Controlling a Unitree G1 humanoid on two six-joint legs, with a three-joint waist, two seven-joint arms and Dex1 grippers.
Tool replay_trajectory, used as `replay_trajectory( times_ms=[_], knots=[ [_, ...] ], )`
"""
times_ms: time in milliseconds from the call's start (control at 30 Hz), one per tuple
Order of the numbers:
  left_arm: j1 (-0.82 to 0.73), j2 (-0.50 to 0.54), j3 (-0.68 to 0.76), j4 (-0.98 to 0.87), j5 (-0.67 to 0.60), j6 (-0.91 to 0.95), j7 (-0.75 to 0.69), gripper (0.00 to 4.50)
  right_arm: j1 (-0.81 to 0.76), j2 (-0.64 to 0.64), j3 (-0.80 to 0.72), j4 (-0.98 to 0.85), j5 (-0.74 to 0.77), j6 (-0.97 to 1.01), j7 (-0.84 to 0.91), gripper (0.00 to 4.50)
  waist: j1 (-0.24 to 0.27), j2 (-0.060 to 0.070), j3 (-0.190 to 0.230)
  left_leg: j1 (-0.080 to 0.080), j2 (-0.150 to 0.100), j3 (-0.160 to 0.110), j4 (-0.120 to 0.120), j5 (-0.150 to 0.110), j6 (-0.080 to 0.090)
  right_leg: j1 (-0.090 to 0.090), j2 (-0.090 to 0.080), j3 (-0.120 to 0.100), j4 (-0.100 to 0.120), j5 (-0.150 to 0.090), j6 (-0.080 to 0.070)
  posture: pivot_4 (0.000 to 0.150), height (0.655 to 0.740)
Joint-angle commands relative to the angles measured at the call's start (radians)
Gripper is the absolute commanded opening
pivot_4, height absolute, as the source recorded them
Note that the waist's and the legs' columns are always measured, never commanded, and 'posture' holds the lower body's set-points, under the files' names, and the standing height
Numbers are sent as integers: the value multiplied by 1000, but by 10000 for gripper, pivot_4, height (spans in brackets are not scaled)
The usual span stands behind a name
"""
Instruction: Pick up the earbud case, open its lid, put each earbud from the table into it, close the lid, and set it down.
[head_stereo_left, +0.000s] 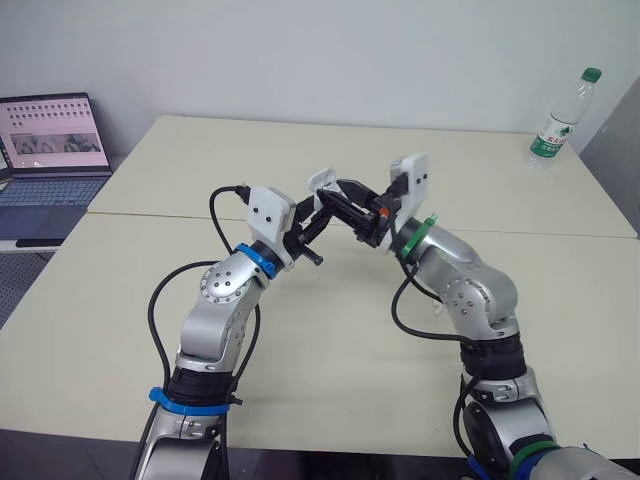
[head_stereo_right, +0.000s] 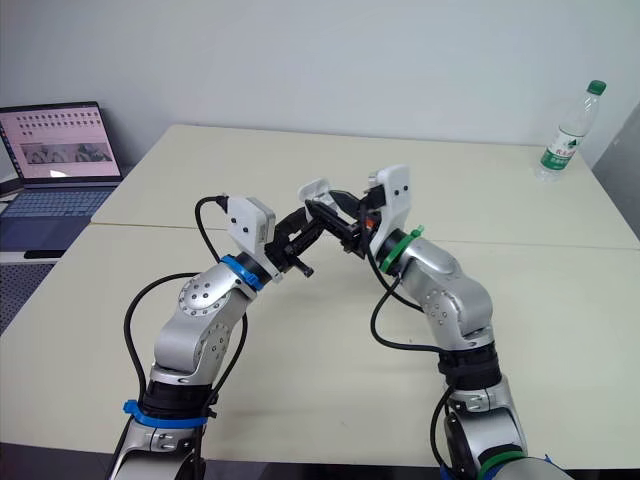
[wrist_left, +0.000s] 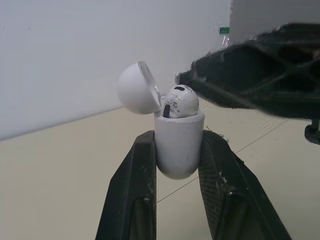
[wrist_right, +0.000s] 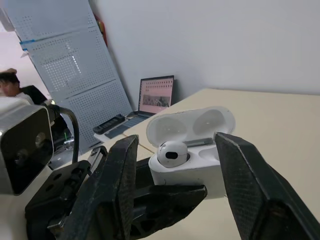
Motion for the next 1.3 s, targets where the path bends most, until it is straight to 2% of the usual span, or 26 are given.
replay_trajectory(
  times_ms=[33, 133, 233, 433, 533, 1133, 1233, 1300],
  knots=[
    [0, 7, 16, -57, -7, -18, 3, 7768, -30, -155, -99, -75, 62, 75, 60, 24769, 1, 0, 0, 0, 0, 0, 0, 0, 0, 0, 0, 0, 0, 0, 0, 1500, 7400],
    [13, 9, 18, -66, -6, -20, 7, 7768, 59, -326, -93, -90, 13, 120, 89, 24769, 1, 0, 0, 0, -1, 1, 0, 0, 0, 0, -1, 1, -1, 0, 0, 1500, 7400],
    [21, 6, 16, -68, -2, -22, 10, 7768, 226, -423, -76, -135, -59, 105, 73, 24769, 2, -1, 0, 0, 0, -1, -2, 0, 0, 0, 0, 0, -2, 0, 0, 1500, 7400],
    [23, 11, 17, -69, -1, -17, 11, 7768, 513, -458, -49, -275, -162, 99, -10, 24769, -7, 0, 0, 1, 1, 2, -2, 0, 0, -1, 2, 4, 0, -1, 0, 1500, 7400],
    [21, 12, 14, -68, -1, -13, 9, 7768, 598, -444, -36, -313, -204, 94, -49, 24769, -5, 0, 0, 2, 1, 1, -2, 0, 0, 0, 2, 4, 0, -3, 3, 1500, 7400],
    [0, 19, 12, -52, -1, -12, -6, 7768, 592, -383, 38, -269, -322, 90, -105, 24769, -3, 0, 0, 2, 0, 2, -2, 0, 0, 0, 2, 5, 0, -2, 2, 1500, 7400],
    [5, 20, 14, -57, 0, -11, -3, 7768, 592, -392, 46, -265, -330, 92, -90, 19037, -3, 0, 0, 2, 0, 2, -2, 0, 0, 0, 2, 5, 0, -2, 2, 1500, 7400],
    [7, 20, 14, -58, 1, -11, -1, 7768, 590, -396, 51, -261, -334, 94, -81, 12764, -3, 0, 0, 2, 0, 2, -2, 0, 0, 0, 2, 5, 0, -2, 2, 1500, 7400]
  ],
)
